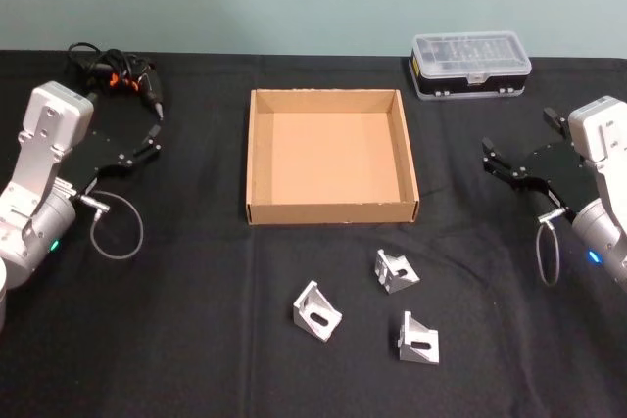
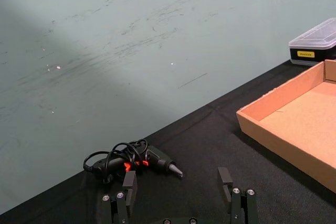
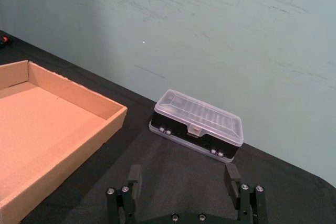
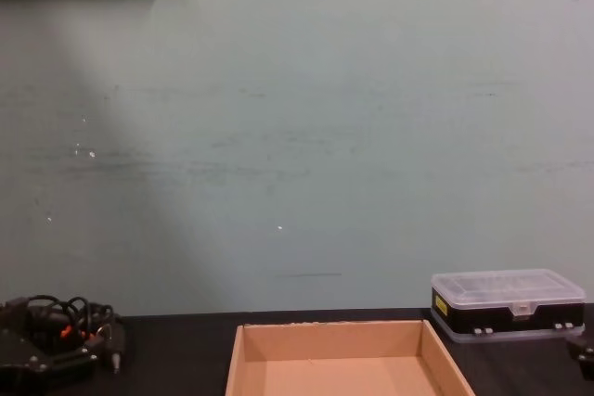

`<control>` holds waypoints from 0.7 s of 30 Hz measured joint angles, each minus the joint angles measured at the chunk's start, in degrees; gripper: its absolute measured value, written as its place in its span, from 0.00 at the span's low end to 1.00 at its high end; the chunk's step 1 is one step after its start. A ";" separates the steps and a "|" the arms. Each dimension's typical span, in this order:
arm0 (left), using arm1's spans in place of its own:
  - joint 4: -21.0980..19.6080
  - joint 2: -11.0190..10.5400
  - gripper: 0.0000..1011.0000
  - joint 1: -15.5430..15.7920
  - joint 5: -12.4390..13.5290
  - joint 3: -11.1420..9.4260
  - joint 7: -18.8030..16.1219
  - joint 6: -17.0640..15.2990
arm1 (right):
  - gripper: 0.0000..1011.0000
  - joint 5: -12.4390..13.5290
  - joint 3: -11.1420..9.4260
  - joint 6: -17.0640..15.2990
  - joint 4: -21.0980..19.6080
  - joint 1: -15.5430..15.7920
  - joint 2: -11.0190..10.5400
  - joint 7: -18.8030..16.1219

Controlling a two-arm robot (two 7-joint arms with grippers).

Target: Use one hand to pick up the angle iron from the table and place it into the box.

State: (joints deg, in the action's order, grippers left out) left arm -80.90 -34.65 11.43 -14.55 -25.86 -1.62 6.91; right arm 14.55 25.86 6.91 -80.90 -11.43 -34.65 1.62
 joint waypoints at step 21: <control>0.00 0.00 0.99 0.00 0.00 0.00 0.00 0.00 | 0.99 0.00 0.00 0.00 0.00 0.00 0.00 0.00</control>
State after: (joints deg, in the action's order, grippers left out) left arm -80.90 -34.65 11.43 -14.55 -25.86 -1.62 6.91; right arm 14.55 25.86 6.91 -80.90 -11.43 -34.65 1.62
